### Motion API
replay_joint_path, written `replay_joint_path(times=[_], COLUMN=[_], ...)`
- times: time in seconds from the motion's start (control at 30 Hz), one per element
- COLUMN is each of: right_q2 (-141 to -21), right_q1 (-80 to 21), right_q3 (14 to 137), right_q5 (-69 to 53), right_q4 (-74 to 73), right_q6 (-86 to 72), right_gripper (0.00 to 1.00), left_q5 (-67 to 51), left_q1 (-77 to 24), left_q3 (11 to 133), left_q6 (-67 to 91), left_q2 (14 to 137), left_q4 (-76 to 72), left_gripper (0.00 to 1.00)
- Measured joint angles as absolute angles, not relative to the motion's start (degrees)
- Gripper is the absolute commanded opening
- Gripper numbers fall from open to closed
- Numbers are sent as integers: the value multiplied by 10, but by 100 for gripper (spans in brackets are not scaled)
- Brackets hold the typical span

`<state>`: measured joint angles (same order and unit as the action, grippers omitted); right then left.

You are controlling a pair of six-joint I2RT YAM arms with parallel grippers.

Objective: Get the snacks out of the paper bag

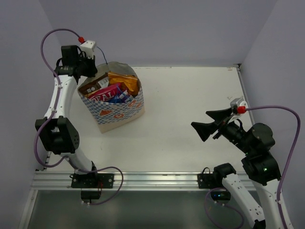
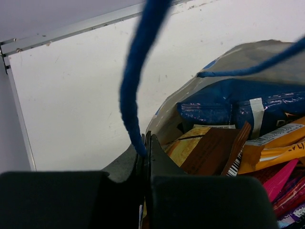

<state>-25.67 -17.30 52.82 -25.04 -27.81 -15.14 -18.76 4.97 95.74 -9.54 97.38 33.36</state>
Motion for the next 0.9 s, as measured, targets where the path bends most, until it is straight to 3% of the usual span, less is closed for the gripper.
replay_joint_path(times=[0.33,0.53,0.67,0.9], right_q2=[-295,-372,-449,-575], right_q1=[-173,-177,-209,-298], right_q3=[552,580,610,635], right_q5=[-272,-293,-281,-224], right_q4=[-259,-223,-208,-183], right_q6=[-158,-193,-209,-219], right_gripper=[99,99,99,99], left_q5=[-182,-97,-35,42], left_q1=[36,-45,-98,-97], left_q3=[1001,992,985,942], left_q6=[-14,5,4,32], left_q2=[980,918,879,855], left_q4=[359,356,352,336], left_gripper=[0,0,0,0])
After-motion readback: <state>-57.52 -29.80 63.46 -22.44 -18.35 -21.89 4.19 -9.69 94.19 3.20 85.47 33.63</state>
